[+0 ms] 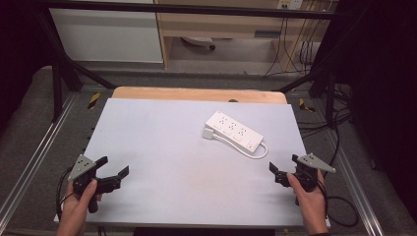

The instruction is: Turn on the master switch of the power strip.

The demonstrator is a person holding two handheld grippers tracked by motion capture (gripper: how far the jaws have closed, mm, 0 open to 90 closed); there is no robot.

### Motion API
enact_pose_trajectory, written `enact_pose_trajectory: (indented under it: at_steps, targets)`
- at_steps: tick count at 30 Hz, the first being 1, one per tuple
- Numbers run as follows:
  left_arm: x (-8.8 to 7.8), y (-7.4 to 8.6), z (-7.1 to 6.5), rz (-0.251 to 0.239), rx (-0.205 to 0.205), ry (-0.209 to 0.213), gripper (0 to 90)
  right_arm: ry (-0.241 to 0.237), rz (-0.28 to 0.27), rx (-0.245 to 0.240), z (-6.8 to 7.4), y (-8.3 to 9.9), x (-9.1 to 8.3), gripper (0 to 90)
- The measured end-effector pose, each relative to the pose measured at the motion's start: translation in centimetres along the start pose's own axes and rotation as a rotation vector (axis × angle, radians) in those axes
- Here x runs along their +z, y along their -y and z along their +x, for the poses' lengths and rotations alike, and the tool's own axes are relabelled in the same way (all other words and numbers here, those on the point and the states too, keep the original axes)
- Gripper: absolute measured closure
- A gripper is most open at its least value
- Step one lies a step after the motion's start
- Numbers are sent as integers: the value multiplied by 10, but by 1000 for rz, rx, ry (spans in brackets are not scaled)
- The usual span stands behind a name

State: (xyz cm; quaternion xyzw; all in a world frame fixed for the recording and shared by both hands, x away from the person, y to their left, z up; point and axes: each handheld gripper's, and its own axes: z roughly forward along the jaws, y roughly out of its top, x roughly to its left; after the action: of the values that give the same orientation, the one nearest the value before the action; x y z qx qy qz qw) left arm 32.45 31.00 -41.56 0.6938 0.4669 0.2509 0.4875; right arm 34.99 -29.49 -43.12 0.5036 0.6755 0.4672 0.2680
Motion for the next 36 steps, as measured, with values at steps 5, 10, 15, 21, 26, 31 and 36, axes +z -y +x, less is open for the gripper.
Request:
enact_pose_trajectory:
  at_steps: [5,10,15,21,26,31,36]
  targets:
    - [-1,0,0,-1,-1,3,89,-9,-32,11,1,-3,-4,30]
    - [-1,0,0,-2,0,3,89,-1,-66,7,2,-7,-8,29]
    - [0,0,1,-1,2,2,88,-4,-88,21,1,-12,-9,30]
    - [3,1,-1,15,12,2,88,-19,-91,19,0,-25,-10,31]
    - [3,1,-1,18,13,-1,88,-24,-90,15,-1,-43,-8,69]
    - [2,2,0,18,13,-4,88,-42,-86,-3,0,-60,-3,76]
    - [2,2,0,24,14,1,87,-47,-83,-23,2,-73,3,38]
